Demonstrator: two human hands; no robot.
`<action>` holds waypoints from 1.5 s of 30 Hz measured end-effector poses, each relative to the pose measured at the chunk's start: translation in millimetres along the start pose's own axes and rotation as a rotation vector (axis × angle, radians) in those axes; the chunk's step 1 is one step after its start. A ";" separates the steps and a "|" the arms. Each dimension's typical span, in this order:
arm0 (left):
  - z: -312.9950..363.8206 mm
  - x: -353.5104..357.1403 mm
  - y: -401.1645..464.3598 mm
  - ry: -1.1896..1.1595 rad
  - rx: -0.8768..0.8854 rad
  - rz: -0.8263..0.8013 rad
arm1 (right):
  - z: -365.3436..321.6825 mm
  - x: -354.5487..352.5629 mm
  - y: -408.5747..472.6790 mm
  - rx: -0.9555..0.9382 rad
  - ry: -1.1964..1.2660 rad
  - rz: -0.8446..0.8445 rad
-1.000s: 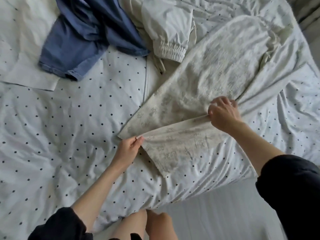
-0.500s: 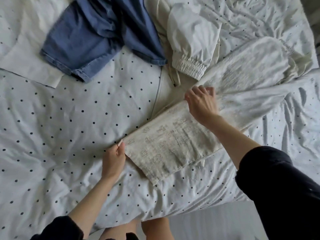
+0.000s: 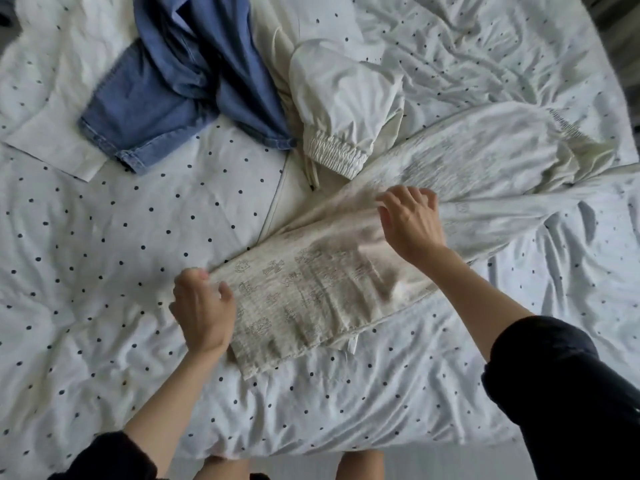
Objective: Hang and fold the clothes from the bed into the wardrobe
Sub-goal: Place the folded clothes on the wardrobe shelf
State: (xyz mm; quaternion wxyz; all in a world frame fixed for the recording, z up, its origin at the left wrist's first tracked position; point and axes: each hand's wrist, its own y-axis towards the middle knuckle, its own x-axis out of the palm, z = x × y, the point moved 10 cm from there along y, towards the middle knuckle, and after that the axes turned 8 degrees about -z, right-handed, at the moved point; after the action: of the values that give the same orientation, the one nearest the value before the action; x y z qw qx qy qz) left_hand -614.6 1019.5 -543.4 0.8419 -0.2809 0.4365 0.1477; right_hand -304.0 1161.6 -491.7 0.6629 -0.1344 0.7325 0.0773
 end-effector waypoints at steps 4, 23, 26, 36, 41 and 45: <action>118.2 45.4 -40.1 0.030 0.392 -0.006 | 79.9 -24.8 -19.2 -0.015 0.017 0.043; 394.7 220.4 -87.0 0.400 0.614 -0.460 | 365.8 -9.5 -50.5 0.182 -0.151 -0.251; 399.2 227.1 -87.3 0.449 0.575 -0.580 | 379.3 -5.9 -48.4 0.159 -0.169 -0.308; 409.8 210.1 -68.2 0.215 0.441 -0.696 | 408.0 -40.2 -22.1 0.100 -0.025 -0.280; 414.5 195.9 -43.3 0.020 0.341 -0.745 | 415.8 -58.0 14.8 0.134 -0.040 -0.336; 412.4 184.7 -15.9 0.145 0.350 -0.713 | 417.8 -56.4 43.7 0.178 0.017 -0.429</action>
State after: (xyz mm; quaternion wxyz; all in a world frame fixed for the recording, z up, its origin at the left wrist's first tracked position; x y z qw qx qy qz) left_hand -231.6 1255.7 -498.9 0.8425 -0.2770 0.3884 -0.2502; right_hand 84.7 1330.3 -484.3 0.6670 -0.2287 0.6968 -0.1312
